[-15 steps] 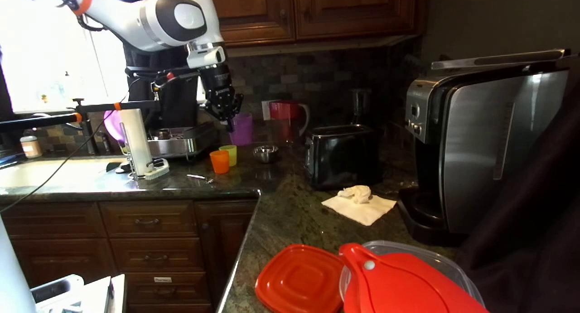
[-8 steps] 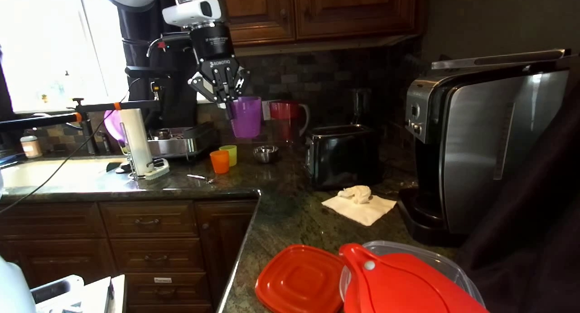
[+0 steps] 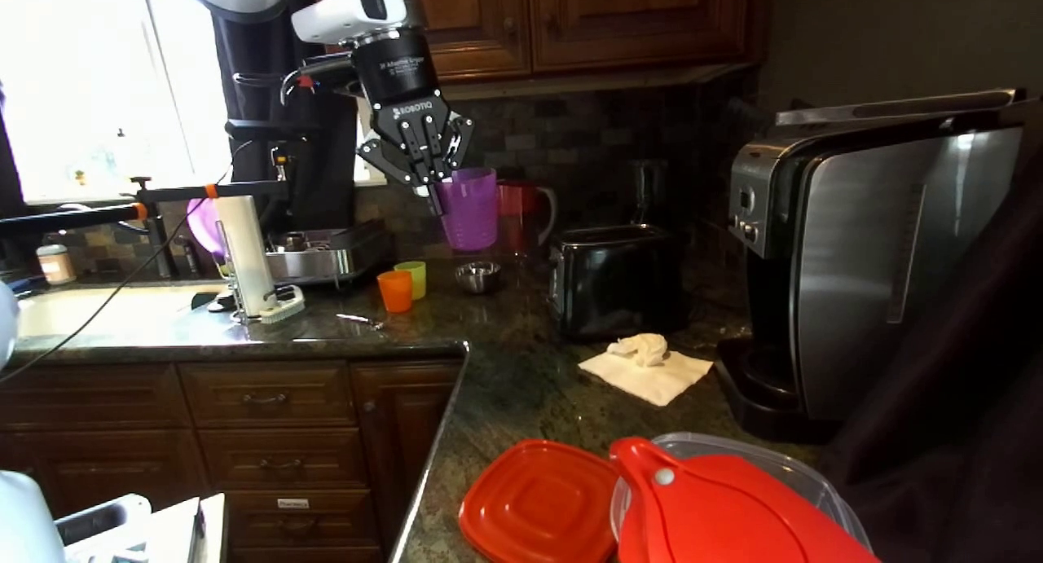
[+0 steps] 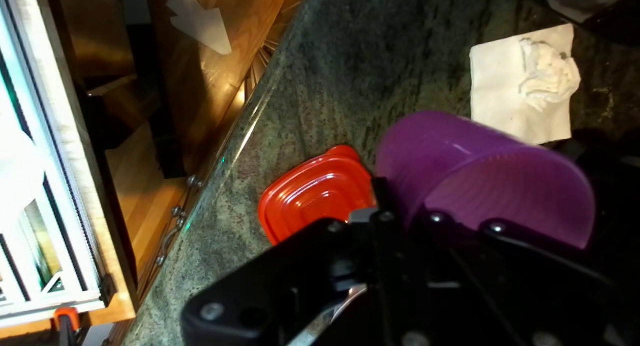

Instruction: Move the cup to the right

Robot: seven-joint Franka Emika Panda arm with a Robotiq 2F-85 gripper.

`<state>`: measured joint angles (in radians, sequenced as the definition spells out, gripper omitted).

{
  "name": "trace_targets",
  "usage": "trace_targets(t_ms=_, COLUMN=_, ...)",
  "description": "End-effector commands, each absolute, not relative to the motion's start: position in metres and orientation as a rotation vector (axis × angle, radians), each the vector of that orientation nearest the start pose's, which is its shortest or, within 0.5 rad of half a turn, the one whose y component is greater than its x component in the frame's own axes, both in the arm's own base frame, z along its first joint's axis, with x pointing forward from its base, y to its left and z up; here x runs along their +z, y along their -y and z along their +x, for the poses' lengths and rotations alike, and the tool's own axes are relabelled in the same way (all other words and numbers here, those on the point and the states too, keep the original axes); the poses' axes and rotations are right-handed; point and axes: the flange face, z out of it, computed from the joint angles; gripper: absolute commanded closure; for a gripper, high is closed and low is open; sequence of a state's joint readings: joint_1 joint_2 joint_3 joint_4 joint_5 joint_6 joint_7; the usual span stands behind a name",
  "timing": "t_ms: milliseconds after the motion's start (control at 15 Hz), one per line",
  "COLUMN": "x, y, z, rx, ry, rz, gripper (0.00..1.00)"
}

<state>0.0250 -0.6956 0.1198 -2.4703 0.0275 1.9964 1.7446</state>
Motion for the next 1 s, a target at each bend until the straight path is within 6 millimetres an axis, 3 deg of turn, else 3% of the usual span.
trace_targets(t_ms=0, x=0.536, y=-0.05, z=0.377, rx=-0.196, ry=-2.194, rz=-2.078, gripper=0.99)
trace_targets(t_ms=467, x=0.499, y=0.101, z=0.458, rx=-0.136, ry=-2.327, rz=-1.894, gripper=0.99)
trace_targets(t_ms=600, x=0.471, y=0.11, z=0.487, rx=-0.083, ry=-2.364, rz=-1.944, gripper=0.99)
trace_targets(t_ms=933, x=0.394, y=0.091, z=0.543, rx=0.006, ry=-2.403, rz=-2.089, gripper=0.99)
